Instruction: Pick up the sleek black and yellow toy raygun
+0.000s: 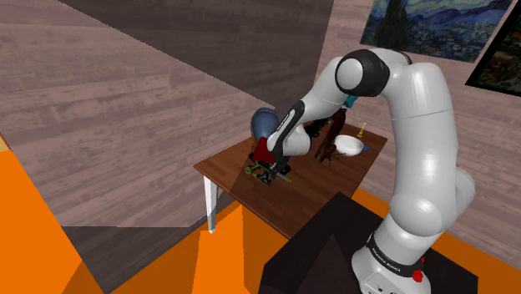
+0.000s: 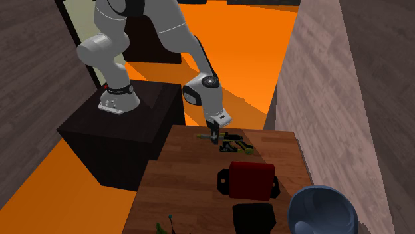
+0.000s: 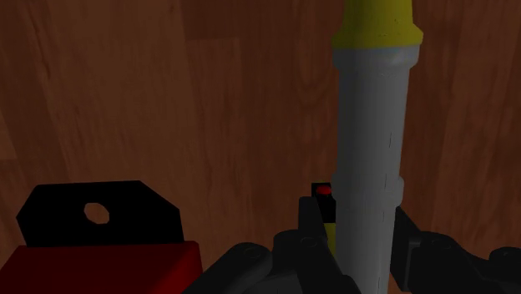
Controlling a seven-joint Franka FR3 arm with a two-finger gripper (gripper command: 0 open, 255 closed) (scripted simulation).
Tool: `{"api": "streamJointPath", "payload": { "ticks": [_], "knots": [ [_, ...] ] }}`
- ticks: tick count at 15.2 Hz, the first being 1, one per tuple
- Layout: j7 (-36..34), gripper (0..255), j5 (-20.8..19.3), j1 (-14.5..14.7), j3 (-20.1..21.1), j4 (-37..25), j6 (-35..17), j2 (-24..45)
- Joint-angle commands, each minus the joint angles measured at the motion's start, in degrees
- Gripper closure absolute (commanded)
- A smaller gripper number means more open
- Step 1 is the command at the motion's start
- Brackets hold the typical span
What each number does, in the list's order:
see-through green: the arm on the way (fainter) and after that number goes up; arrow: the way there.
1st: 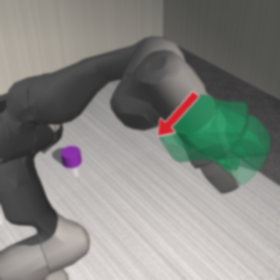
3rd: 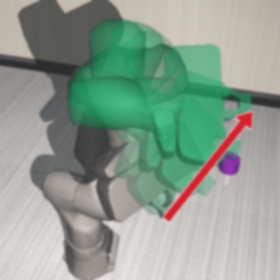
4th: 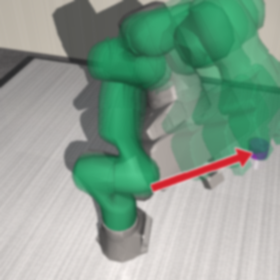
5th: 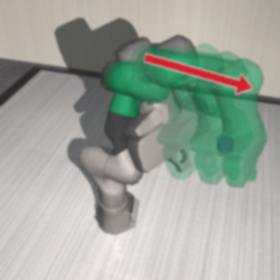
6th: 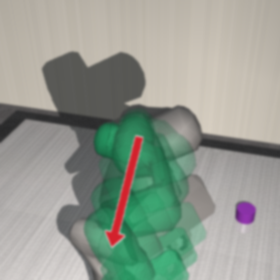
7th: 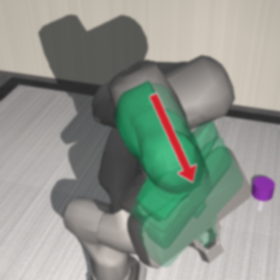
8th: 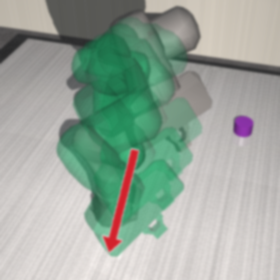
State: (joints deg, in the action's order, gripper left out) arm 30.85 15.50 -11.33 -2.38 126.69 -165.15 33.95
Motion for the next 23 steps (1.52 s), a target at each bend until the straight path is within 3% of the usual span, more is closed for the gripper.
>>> {"api": "streamJointPath", "payload": {
  "ticks": [1, 7, 23],
  "knots": [
    [0.0, 255, 0.0, 0.0, 0.01, -0.01, -0.01, 0.02],
    [0.01, 255, 0.01, 0.0, 0.02, 0.01, -0.03, 0.02],
    [-2.97, 255, -3.1, 2.77, -3.52, 3.1, 8.59, -11.6]
  ]
}}
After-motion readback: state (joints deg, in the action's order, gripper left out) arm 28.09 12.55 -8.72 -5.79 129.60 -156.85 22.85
